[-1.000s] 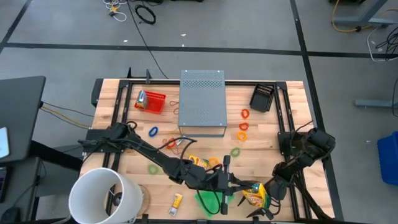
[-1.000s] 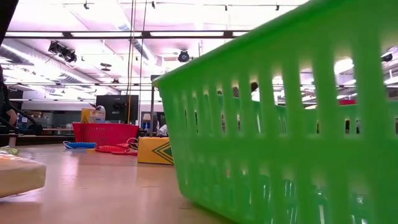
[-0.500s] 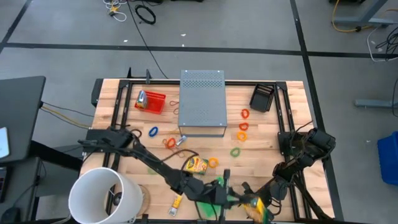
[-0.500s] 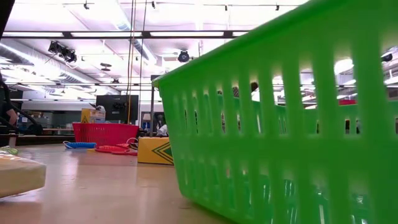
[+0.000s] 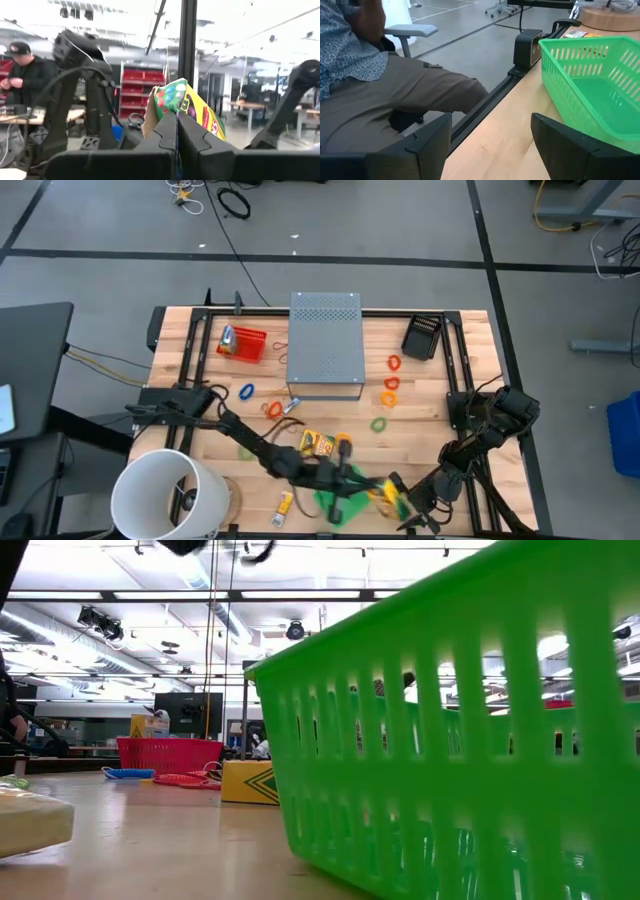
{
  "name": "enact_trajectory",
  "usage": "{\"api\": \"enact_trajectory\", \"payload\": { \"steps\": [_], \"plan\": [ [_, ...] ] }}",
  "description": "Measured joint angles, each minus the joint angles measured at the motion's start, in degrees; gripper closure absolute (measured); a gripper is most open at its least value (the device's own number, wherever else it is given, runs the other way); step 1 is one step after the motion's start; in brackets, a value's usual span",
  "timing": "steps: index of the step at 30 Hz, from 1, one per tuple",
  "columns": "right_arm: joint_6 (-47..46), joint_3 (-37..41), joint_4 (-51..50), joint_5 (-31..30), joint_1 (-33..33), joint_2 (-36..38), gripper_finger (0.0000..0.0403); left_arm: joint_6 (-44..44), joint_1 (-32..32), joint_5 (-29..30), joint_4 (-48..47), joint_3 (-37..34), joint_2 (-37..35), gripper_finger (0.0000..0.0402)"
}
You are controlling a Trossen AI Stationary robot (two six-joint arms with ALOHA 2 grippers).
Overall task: Pick & Place Office Desk Supplies
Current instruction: Put the yellow crayon box into the red basket
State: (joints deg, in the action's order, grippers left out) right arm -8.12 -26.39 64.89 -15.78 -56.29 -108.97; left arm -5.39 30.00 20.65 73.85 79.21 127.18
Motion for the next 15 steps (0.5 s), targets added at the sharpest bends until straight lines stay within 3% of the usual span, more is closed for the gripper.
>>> {"api": "enact_trajectory", "payload": {
  "steps": [6, 12, 15],
  "plan": [
    [0.05, 0.0, -0.4, -0.84, 0.75, 0.0, 0.0124, -2.61, 0.4, 6.21, 8.6, -16.24, -8.74, 0.0399],
    [0.34, -0.02, -0.51, -0.89, 2.33, 0.0, 0.0124, -2.22, -0.06, 19.08, 10.12, -26.97, -15.17, 0.0399],
    [0.46, -0.02, -0.92, -0.82, 3.19, 0.0, 0.0124, -2.16, -1.25, 21.15, 10.19, -30.25, -17.82, 0.0399]
  ]
}}
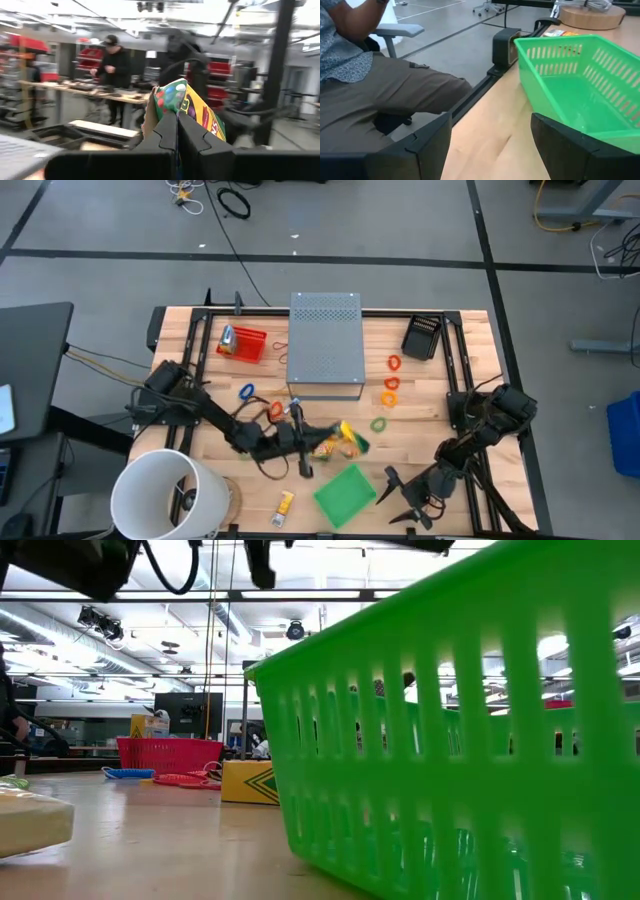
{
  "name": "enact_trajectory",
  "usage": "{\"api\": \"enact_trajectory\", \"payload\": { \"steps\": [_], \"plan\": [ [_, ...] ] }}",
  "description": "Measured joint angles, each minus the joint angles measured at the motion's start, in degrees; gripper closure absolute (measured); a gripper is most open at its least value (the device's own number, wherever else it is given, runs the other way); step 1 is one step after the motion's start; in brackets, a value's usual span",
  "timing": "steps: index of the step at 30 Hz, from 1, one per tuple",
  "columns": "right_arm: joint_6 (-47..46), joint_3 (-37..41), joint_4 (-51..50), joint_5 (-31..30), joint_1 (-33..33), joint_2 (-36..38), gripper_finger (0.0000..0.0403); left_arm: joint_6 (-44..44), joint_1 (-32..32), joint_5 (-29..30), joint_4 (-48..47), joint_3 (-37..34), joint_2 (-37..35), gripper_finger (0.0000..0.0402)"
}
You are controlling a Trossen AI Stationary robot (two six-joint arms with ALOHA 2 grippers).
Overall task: Pick & Place Office Desk Supplies
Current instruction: Put the yellow crayon box into the red basket
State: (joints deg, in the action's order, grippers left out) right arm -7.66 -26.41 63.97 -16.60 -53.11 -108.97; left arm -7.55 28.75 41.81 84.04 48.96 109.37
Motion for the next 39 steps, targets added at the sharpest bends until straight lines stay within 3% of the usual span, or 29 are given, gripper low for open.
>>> {"api": "enact_trajectory", "payload": {
  "steps": [4, 9, 22, 34, 39],
  "plan": [
    [-0.02, 0.0, -0.36, 0.26, 0.79, 0.0, 0.0124, -2.91, -1.87, 4.46, -1.25, -2.28, -5.66, 0.0399],
    [-0.31, 0.02, -0.56, 0.49, 1.3, 0.0, 0.0124, -0.42, -5.1, 12.36, -12.42, -3.73, -12.01, 0.0399],
    [-0.5, 0.04, -0.8, -0.13, 1.6, 0.0, 0.0124, 0.61, -11.84, 30.04, -20.99, -3.75, -17.11, 0.0399],
    [-0.55, 0.09, -0.6, -1.79, 3.03, 0.0, 0.0124, -14.02, -13.77, 48.27, -20.62, -3.74, -22.66, 0.0399],
    [-1.1, 0.09, -0.34, -1.79, 4.01, 0.0, 0.0124, -18.44, -15.47, 48.24, -20.41, -3.73, -23.98, 0.0399]
  ]
}}
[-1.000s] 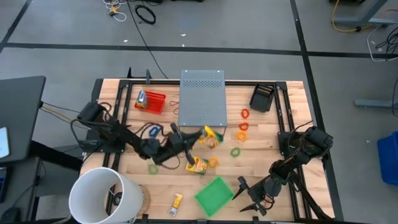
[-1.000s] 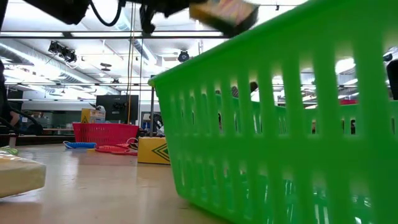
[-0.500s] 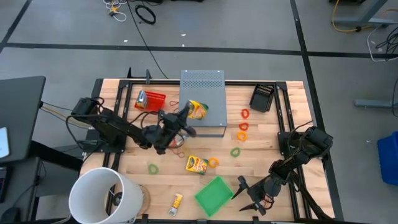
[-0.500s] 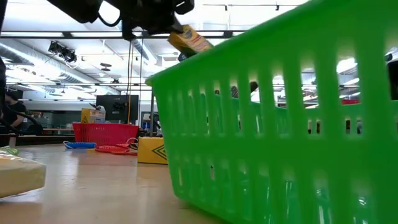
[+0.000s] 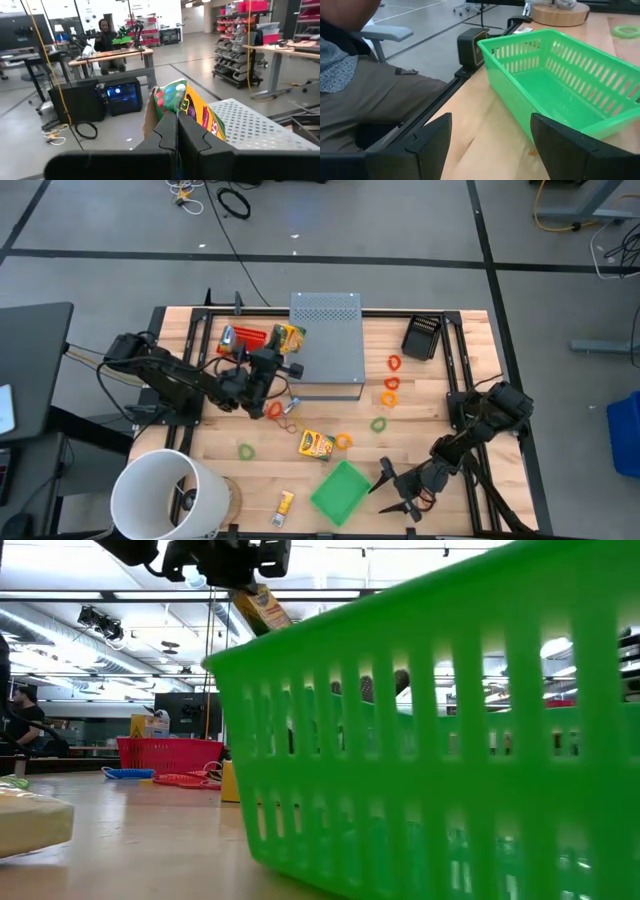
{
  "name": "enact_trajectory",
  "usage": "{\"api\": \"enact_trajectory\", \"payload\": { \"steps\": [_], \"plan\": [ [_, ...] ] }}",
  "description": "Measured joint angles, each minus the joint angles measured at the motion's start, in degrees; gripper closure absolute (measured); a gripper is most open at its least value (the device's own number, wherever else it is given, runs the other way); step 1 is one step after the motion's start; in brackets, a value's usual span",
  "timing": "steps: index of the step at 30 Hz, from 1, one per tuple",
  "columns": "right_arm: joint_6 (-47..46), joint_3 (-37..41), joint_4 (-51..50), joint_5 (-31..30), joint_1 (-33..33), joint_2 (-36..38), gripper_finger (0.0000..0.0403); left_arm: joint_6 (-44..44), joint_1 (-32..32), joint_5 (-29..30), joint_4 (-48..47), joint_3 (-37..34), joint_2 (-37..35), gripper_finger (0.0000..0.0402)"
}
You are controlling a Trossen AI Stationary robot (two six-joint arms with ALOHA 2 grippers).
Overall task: Pick & Place Office Desk Supplies
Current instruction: Put the yellow crayon box into the red basket
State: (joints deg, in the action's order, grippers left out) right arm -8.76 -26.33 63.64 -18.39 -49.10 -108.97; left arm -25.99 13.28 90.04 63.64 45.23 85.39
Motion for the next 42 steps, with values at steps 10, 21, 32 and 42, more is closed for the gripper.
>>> {"api": "enact_trajectory", "payload": {
  "steps": [10, 21, 32, 42],
  "plan": [
    [-0.01, 0.0, -0.01, 0.09, 0.22, 0.0, 0.0124, -2.67, -5.94, -0.05, -2.41, -0.19, -0.16, 0.0399],
    [-0.01, 0.04, -0.44, 0.13, 0.17, 0.0, 0.0124, -3.25, -12.4, -0.03, -4.24, -3.57, -0.14, 0.0399],
    [-0.01, 0.04, -0.46, 0.13, 0.17, 0.0, 0.0124, -8.09, -17.29, -0.04, -10.61, -4.09, -0.12, 0.0399],
    [-0.07, 0.04, -0.46, 0.13, 0.17, 0.0, 0.0124, -3.73, -20.62, -0.12, -26.76, -4.09, -0.09, 0.0399]
  ]
}}
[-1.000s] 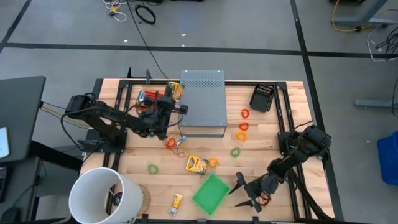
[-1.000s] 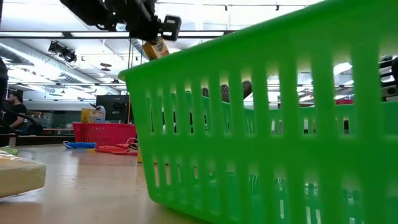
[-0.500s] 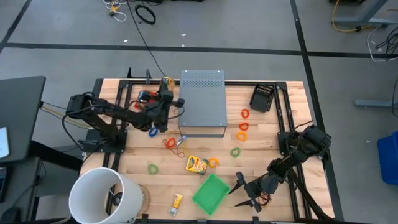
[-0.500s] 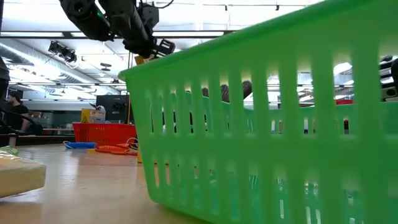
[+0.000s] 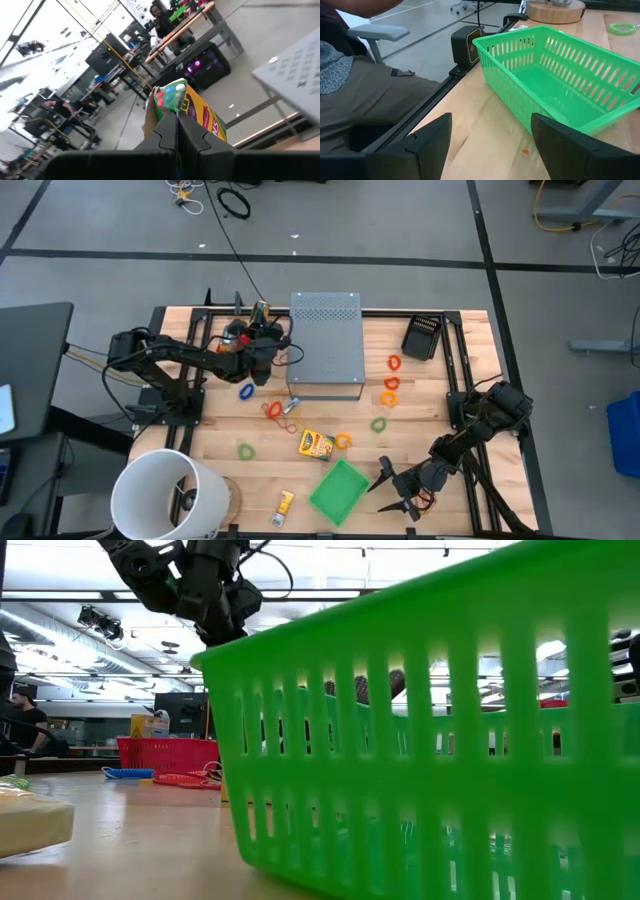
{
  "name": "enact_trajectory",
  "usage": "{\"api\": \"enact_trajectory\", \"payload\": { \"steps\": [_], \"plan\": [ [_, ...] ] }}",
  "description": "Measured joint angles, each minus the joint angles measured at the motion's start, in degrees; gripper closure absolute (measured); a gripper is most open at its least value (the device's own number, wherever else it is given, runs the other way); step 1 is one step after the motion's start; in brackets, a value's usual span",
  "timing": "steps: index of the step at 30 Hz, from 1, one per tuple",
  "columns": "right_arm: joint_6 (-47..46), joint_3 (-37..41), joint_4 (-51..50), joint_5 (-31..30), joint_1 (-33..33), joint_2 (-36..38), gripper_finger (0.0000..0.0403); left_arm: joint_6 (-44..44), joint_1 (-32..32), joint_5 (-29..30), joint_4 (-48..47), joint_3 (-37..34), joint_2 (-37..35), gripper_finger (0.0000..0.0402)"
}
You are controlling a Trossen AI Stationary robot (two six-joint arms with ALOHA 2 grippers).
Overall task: Pick & Place Office Desk Supplies
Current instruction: Put the yellow crayon box into the red basket
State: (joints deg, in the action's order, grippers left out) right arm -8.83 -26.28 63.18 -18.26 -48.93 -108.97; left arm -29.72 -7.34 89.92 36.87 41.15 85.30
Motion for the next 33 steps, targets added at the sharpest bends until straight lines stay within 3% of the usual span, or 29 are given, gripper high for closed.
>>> {"api": "enact_trajectory", "payload": {
  "steps": [18, 21, 25, 33],
  "plan": [
    [-4.43, 0.0, -0.02, 0.33, 0.0, 0.0, 0.0124, 15.14, 0.45, -1.37, -13.83, 0.02, 0.02, 0.0399],
    [-4.38, 0.0, -0.02, 0.35, 0.0, 0.0, 0.0124, 20.3, 1.02, -7.74, -13.7, 0.0, -0.4, 0.0399],
    [-4.37, 0.0, -0.02, 0.47, 0.0, 0.0, 0.0124, 27.87, 0.46, -22.19, -14.17, 0.06, -1.38, 0.0399],
    [-4.27, 0.02, -0.02, 0.7, 0.0, 0.0, 0.0124, 33.29, -2.19, -43.6, -20.11, 0.04, -3.81, 0.0399]
  ]
}}
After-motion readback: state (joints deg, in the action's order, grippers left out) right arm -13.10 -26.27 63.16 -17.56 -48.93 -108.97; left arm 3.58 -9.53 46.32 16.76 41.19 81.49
